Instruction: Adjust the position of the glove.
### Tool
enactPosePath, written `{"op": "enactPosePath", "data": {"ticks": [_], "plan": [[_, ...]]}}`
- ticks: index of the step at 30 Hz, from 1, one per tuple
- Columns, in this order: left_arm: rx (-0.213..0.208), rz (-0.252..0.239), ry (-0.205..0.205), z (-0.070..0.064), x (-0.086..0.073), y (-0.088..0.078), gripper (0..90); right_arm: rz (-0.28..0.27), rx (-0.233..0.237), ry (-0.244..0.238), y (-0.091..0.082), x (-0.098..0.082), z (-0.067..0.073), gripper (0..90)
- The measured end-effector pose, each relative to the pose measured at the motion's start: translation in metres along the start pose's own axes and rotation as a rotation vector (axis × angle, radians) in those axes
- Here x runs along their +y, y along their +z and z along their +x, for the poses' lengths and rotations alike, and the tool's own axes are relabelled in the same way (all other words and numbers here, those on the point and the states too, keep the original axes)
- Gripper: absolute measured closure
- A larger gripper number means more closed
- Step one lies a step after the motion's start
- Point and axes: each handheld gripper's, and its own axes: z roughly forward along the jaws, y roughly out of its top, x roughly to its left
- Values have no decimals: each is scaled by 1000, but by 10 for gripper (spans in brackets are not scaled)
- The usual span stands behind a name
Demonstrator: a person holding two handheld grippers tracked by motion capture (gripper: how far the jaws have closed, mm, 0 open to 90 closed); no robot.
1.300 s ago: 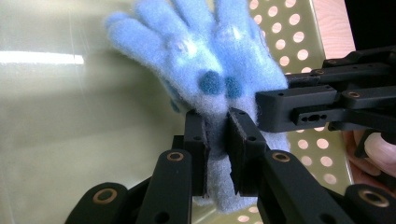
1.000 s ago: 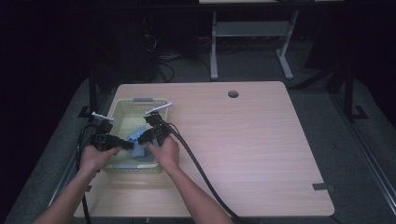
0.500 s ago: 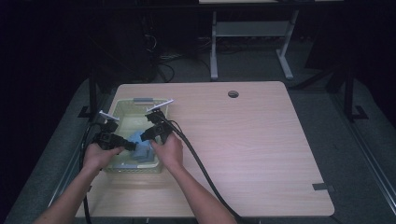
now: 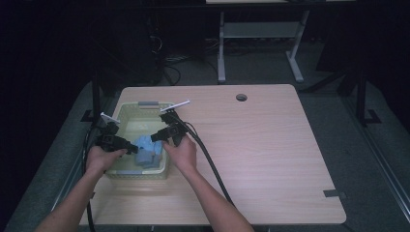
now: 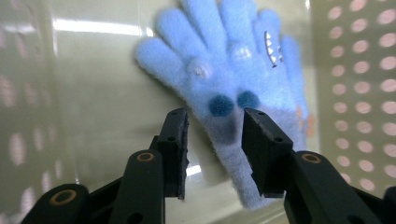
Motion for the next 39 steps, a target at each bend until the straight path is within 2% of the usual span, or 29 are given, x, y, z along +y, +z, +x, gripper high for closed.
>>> {"op": "enactPosePath", "data": {"ticks": [3,5,7,9,20,24,25,27,29,30,31,32,34,35,37,39], "plan": [[-14,24,-5,0,2,3,620,-2,3,-3,-2,0,0,693],[-23,27,0,1,3,4,677,-9,7,-4,-4,0,-1,693],[-41,2,8,2,3,2,787,-16,11,-4,-6,-1,-2,694],[-66,-27,19,2,2,-2,841,-25,12,-8,-9,-1,-3,694],[-215,-125,56,-12,1,-13,872,-50,12,0,-17,-1,-6,697],[-244,-114,94,-18,2,-13,873,-53,11,5,-18,-1,-6,697],[-254,-110,93,-19,3,-12,874,-51,11,5,-19,-1,-6,697],[-235,-102,95,-21,3,-9,873,-54,11,6,-18,-1,-7,697],[-229,-60,107,-20,4,-4,873,-53,12,9,-18,-1,-7,697],[-207,-48,103,-21,4,-2,873,-49,12,9,-18,0,-7,697],[-172,-30,118,-21,5,0,872,-48,12,5,-18,-1,-7,697],[-155,-22,125,-21,5,3,871,-47,13,7,-18,-1,-7,697],[-146,-12,129,-22,6,7,865,-48,17,9,-17,-1,-7,697],[-122,-2,153,-23,6,8,860,-48,17,7,-18,-1,-7,697],[-88,9,174,-26,7,10,833,-52,19,9,-19,-1,-7,697],[-50,16,174,-27,8,9,782,-55,18,9,-22,0,-7,696]]}}
